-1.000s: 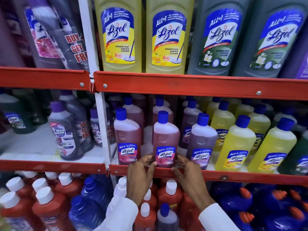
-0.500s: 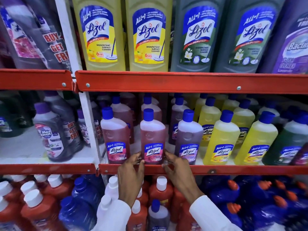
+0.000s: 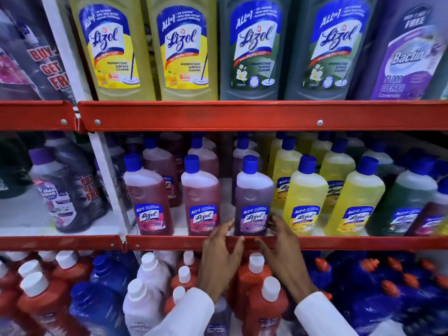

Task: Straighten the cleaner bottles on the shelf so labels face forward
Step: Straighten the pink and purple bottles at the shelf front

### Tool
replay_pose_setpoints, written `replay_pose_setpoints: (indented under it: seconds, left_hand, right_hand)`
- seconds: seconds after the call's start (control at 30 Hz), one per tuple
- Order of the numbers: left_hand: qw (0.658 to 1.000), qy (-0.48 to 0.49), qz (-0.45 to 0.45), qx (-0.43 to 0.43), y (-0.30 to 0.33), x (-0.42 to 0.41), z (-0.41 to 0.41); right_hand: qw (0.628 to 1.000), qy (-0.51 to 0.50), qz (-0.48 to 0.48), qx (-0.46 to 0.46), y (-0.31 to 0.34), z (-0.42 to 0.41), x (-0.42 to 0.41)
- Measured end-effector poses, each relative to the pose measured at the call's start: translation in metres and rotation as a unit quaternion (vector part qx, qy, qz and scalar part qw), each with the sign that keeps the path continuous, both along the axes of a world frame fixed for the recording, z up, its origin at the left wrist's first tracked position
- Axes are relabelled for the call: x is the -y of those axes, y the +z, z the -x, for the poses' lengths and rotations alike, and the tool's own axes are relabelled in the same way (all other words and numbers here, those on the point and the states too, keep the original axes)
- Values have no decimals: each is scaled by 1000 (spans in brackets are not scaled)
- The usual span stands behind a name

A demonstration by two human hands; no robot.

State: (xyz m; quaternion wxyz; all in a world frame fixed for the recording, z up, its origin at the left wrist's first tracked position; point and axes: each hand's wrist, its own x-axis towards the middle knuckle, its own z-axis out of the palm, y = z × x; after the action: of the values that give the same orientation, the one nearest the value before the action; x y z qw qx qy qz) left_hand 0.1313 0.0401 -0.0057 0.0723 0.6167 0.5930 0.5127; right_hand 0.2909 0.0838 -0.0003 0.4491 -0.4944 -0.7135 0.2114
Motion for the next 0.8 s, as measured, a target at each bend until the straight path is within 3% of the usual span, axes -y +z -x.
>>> replay_pose_setpoints:
  seconds: [0.23,0.53,0.67,0.73,0.8]
  left_hand:
    - [1000,19,9,5,4,-14,-7]
    - [999,40,0,12,2,-15,-9]
    - [994,82,-57,39,2,-5,-22]
    - [993,68,-94,30,5,2,-40]
    - [995,26,-98,20,6,2,-58]
  right_hand:
    - [999,39,34,8,4,-9,-14]
    - [999,48,10,0,3,-15,-13]
    - [994,-43,-75,-73,0,-35,4]
    - [978,-114,-142,-100,2,-53,13]
    - [970,-157,-151,-102,4,-67,12]
